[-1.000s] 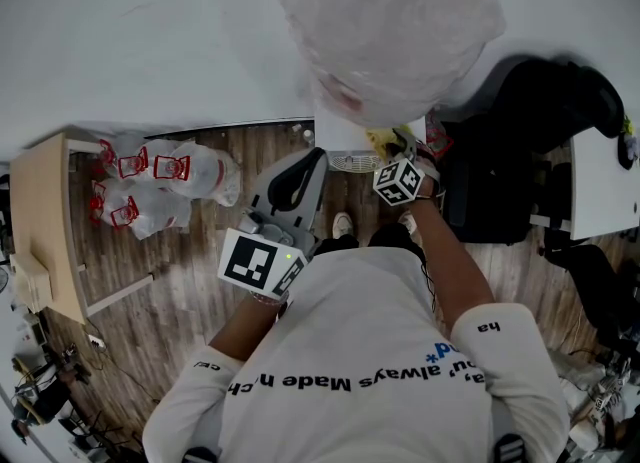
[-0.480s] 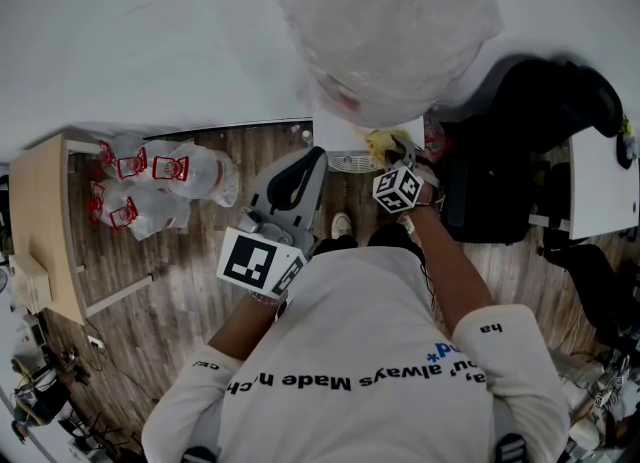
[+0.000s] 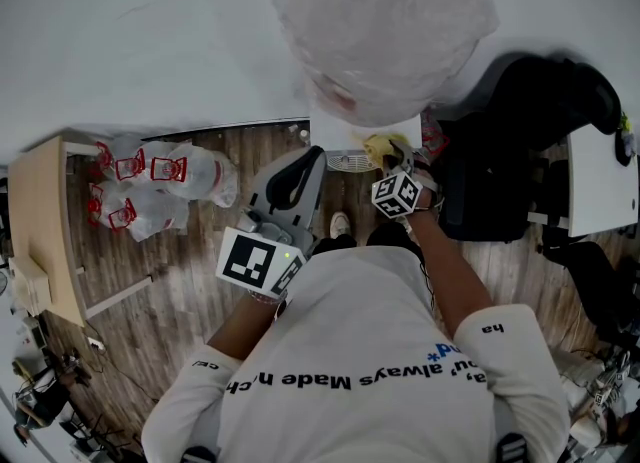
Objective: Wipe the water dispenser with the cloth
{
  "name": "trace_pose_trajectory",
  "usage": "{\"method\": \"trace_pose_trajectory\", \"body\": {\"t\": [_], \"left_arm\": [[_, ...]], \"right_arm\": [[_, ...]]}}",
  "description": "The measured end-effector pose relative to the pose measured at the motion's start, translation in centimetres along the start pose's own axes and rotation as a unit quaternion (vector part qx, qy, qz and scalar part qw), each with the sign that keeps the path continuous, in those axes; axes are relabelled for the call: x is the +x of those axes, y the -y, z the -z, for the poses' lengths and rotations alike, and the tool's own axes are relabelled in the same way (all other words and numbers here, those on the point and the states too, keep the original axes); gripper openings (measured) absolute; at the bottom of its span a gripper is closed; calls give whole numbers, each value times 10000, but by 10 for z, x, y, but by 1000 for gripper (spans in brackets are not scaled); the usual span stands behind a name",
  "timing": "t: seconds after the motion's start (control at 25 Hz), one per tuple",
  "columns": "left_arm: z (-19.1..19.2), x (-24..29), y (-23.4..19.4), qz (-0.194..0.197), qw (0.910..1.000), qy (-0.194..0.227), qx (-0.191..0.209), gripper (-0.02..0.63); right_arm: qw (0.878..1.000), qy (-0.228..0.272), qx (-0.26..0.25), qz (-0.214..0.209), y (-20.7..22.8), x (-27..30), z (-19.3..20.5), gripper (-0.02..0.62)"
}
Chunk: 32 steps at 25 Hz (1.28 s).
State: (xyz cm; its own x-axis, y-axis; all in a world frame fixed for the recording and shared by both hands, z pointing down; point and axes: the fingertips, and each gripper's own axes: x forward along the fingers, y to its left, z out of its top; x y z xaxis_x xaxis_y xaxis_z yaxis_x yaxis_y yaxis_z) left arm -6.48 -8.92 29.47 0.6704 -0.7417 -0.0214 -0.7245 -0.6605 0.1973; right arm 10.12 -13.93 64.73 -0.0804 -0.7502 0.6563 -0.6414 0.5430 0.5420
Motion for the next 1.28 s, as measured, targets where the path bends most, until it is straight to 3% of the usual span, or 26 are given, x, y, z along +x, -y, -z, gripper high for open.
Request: {"method": "trace_pose_trajectory", "body": {"t": [0.28,0.48,0.72,1.28], "left_arm": [[1,1,-3,-34,10000,-1,6,26],[-1,3,-8,-96,10000,23,7,26],[1,5,-9,-184,9998,7,-23,26],[-1,19,-20,-489,9988,-30,10,26]], "right_arm": [[9996,-67,212,-171,3,-5,1,58],[9993,123,265,218,46,-9,-2,60],[9982,-11,295,531,104,6,15,58],[9986,45,25,533,158,66,12,58]]}}
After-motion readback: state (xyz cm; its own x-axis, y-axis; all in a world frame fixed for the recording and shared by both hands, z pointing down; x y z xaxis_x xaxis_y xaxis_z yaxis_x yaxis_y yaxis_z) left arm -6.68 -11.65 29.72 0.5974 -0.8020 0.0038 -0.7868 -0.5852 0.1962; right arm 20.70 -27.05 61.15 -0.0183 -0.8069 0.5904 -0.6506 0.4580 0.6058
